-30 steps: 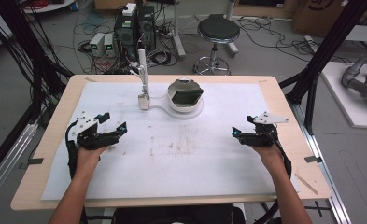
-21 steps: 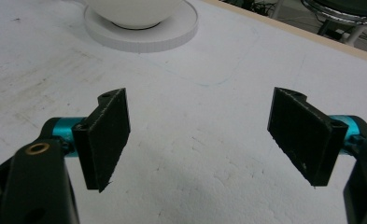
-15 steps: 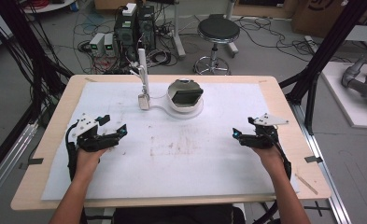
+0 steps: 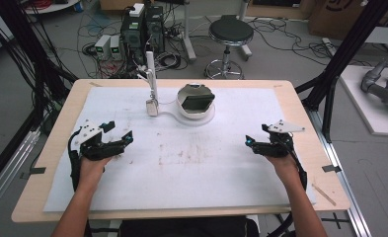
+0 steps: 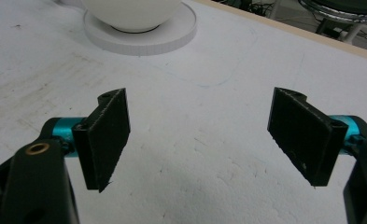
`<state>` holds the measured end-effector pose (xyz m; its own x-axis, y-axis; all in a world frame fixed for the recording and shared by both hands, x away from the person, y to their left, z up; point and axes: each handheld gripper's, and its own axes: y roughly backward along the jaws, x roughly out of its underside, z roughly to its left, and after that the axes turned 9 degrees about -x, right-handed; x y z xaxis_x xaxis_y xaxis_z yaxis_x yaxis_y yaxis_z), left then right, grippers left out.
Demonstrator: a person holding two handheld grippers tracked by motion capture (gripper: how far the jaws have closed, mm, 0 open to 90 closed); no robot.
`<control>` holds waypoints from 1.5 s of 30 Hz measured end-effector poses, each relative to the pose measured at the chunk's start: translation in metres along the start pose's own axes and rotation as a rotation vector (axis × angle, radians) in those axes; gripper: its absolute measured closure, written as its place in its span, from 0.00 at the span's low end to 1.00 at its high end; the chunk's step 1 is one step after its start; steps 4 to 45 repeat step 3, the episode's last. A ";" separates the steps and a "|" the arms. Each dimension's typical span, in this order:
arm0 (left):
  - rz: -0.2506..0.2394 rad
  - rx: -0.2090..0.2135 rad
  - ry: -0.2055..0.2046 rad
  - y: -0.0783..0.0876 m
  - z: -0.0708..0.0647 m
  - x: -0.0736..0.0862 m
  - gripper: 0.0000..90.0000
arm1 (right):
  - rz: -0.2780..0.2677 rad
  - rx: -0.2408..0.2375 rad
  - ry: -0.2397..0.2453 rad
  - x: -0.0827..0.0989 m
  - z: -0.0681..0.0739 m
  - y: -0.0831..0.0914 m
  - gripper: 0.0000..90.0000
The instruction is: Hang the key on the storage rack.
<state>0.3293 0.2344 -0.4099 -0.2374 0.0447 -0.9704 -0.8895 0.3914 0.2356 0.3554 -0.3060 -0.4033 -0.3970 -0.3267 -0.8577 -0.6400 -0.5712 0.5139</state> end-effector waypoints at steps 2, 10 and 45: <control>-0.004 -0.005 0.000 0.000 0.000 -0.001 0.21 | 0.002 -0.005 0.000 0.000 0.000 -0.001 0.24; -0.006 -0.006 0.000 0.000 0.000 -0.001 0.21 | 0.005 -0.005 -0.001 0.000 0.000 0.000 0.24; -0.006 -0.006 0.000 0.000 0.000 -0.001 0.21 | 0.005 -0.005 -0.001 0.000 0.000 0.000 0.24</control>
